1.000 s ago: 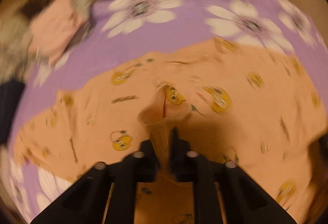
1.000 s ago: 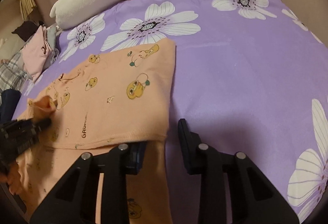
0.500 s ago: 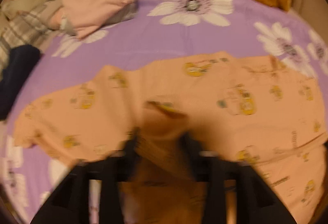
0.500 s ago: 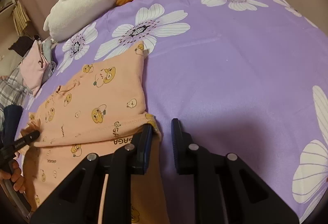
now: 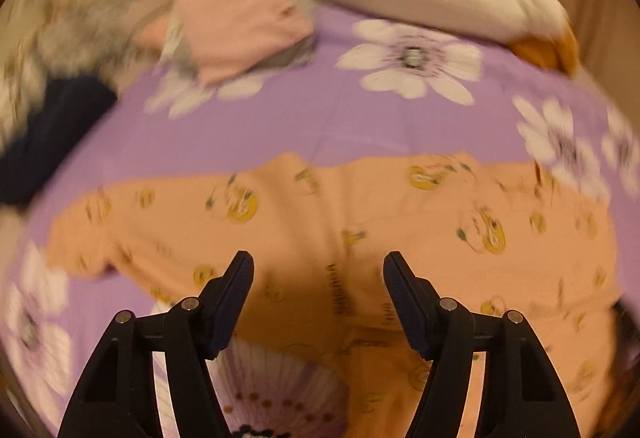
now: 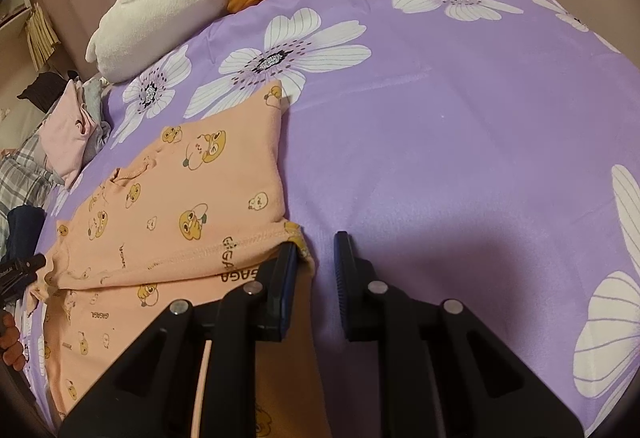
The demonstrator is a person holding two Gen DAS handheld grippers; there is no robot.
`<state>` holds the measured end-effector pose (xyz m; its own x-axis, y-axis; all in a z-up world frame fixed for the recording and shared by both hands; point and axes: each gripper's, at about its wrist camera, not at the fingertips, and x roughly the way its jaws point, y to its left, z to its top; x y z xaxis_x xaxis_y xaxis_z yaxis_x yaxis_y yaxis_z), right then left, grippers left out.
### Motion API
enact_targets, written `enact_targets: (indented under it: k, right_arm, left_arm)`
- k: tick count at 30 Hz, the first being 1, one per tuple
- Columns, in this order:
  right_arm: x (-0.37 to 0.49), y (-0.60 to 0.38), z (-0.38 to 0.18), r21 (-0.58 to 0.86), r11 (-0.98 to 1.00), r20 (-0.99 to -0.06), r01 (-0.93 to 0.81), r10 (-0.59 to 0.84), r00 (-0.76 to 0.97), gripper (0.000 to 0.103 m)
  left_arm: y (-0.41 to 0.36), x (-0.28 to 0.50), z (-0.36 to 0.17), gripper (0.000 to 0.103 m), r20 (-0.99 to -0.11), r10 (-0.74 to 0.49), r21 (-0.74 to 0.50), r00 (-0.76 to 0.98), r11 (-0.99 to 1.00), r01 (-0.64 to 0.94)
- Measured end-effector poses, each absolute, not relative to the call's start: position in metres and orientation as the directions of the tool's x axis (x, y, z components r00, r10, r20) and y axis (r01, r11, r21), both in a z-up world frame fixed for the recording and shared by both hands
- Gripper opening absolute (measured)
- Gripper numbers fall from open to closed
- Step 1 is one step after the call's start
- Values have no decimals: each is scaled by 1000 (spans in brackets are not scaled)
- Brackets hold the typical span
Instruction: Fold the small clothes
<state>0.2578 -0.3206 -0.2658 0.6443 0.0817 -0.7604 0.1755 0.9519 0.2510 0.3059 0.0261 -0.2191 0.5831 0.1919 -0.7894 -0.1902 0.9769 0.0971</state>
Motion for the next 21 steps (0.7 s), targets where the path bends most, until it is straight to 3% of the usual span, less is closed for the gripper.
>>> enact_targets:
  k: [3,5,12,18,21]
  right_arm:
    - [258,-320,-265,249,953,-761,175,81,644,16]
    - [257,-319,-265,249,952,-760,176,80,644,16]
    - [258,-315,-264,227,959,-764,171,66,642,17]
    - [260,-308,-251,166,974,-809,154,45,586,19]
    - [249,-309,-223,283,950,-778,135,145,612,10]
  left_arm:
    - [4,303,-229,65,-785,192,168,589,981,-96]
    - [2,308,-244,49,-828,168,165,535,985,-54]
    - [39,299,-257,48,-846,-34,-98,533,991,-92]
    - [23,283,-260,50,-793,29,12,608,999,-33]
    - [30,285,-260,50,-796,-11,-37,605,999,-31]
